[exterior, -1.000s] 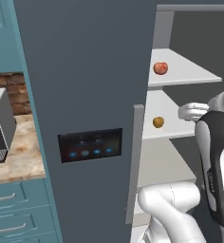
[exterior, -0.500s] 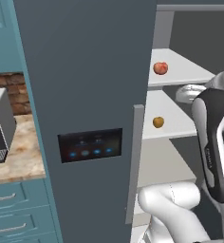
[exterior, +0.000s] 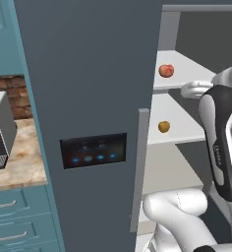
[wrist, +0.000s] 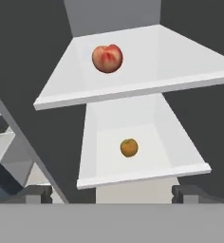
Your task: Retrieve the peach and apple from the fridge and place them into the bowl on the dining table.
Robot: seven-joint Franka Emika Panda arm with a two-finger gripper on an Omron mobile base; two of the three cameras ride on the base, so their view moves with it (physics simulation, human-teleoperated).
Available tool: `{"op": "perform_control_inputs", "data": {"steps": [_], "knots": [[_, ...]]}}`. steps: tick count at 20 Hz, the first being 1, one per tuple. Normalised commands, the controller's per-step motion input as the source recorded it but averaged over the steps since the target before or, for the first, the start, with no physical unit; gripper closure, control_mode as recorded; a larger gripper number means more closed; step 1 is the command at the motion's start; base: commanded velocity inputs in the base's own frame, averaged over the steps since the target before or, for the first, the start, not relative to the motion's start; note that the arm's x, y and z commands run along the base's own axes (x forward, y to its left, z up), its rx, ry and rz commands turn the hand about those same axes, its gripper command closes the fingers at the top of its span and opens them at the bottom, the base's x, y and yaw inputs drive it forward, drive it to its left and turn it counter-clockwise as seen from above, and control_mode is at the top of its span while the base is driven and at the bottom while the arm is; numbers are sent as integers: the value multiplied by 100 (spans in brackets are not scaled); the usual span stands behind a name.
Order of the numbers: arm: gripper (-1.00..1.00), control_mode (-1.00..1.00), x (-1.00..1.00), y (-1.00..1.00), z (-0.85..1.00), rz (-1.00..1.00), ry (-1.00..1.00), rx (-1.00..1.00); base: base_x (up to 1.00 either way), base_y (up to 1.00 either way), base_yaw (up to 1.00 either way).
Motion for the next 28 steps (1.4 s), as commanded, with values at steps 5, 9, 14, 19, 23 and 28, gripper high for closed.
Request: {"op": "perform_control_inputs", "data": {"steps": [5,9,14,19,23,28], "knots": [[-100,-100,7,-4,3,10,-17,-11,0,0,0],[-100,-100,18,0,35,1,3,-6,0,0,0],[-100,-100,27,0,35,0,6,-1,0,0,0],[-100,-100,37,-1,5,3,5,0,0,0,0],[-100,-100,46,-4,-3,12,2,0,0,0,0],[-100,-100,45,0,-2,9,1,0,0,0,0]]}}
